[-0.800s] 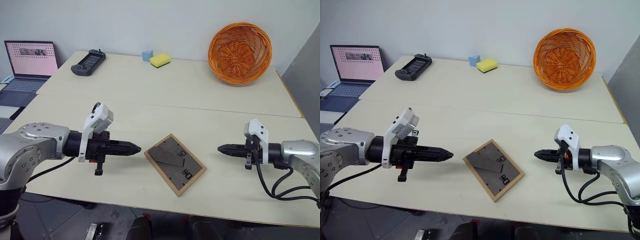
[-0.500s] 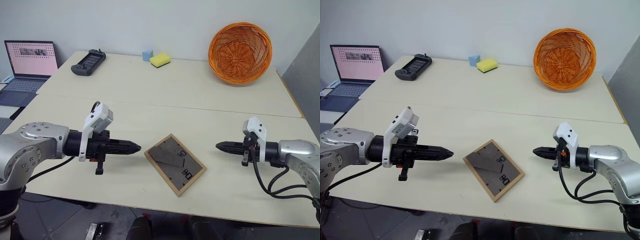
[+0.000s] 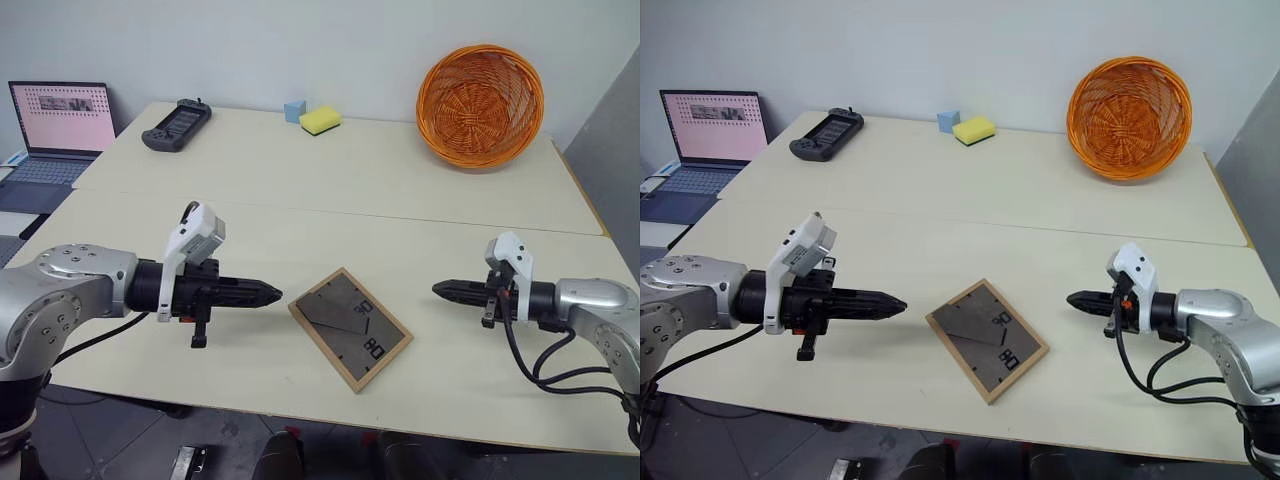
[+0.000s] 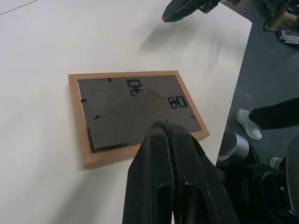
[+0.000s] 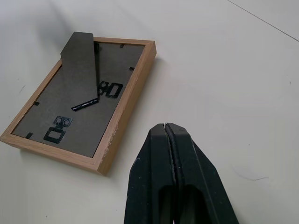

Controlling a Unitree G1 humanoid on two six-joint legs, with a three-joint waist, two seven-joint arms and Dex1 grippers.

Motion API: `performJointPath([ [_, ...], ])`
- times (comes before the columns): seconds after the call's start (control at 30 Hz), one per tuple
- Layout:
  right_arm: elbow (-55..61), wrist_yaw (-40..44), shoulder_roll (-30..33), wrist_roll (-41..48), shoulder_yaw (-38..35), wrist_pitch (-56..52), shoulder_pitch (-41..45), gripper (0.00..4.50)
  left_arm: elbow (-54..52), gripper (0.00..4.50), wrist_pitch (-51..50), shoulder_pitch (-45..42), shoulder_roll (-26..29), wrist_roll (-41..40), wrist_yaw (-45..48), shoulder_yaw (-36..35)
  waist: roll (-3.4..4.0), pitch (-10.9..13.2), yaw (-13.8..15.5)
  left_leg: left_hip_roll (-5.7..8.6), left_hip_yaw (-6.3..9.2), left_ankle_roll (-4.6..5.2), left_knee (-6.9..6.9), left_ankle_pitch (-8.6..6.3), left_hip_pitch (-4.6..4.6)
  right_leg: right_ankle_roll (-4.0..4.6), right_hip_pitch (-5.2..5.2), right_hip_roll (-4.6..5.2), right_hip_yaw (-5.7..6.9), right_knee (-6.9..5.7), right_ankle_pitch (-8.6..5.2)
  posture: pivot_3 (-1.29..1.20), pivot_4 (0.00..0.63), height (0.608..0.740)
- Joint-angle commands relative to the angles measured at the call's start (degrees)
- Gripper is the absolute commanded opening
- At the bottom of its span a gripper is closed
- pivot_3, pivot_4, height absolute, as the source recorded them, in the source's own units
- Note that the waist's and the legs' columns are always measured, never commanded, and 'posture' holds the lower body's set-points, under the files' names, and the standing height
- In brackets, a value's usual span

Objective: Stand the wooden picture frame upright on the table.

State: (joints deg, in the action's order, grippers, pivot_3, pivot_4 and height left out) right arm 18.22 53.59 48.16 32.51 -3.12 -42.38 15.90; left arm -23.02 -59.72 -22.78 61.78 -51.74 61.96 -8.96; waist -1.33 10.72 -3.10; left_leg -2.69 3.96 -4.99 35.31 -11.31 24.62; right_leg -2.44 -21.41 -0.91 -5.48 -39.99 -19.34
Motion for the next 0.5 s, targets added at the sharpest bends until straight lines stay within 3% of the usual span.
performJointPath([
  [0.03, 0.8, -0.3, -0.2, -0.1, -0.6, 0.8, 0.5, 0.01, -1.0, 0.00, 0.6, -0.2, 1.2, -0.7, 0.7, -1.9, 0.00, 0.0, 0.0, 0.00, 0.00, 0.00, 0.00, 0.00, 0.00, 0.00, 0.00, 0.00, 0.00, 0.00, 0.00, 0.00, 0.150, 0.740],
  [0.2, 0.6, -0.6, -0.7, -0.9, -0.3, 1.4, 0.0, 0.01, -1.5, 0.00, 0.9, 0.6, 2.2, -0.1, 1.9, -1.3, 0.00, 0.0, 0.0, 0.00, 0.00, 0.00, 0.01, 0.00, 0.00, 0.00, 0.00, 0.00, 0.00, 0.00, 0.00, 0.00, 0.150, 0.740],
  [0.5, -3.5, -2.9, -5.9, -9.3, 6.8, 9.3, -2.2, 0.01, -6.0, 0.00, 4.0, 13.3, 3.2, 3.8, 3.2, 1.5, 0.03, 0.0, -0.1, -0.02, -0.01, 0.00, 0.07, 0.00, -0.02, 0.00, -0.01, 0.00, -0.01, -0.07, 0.00, 0.00, 0.150, 0.740],
])
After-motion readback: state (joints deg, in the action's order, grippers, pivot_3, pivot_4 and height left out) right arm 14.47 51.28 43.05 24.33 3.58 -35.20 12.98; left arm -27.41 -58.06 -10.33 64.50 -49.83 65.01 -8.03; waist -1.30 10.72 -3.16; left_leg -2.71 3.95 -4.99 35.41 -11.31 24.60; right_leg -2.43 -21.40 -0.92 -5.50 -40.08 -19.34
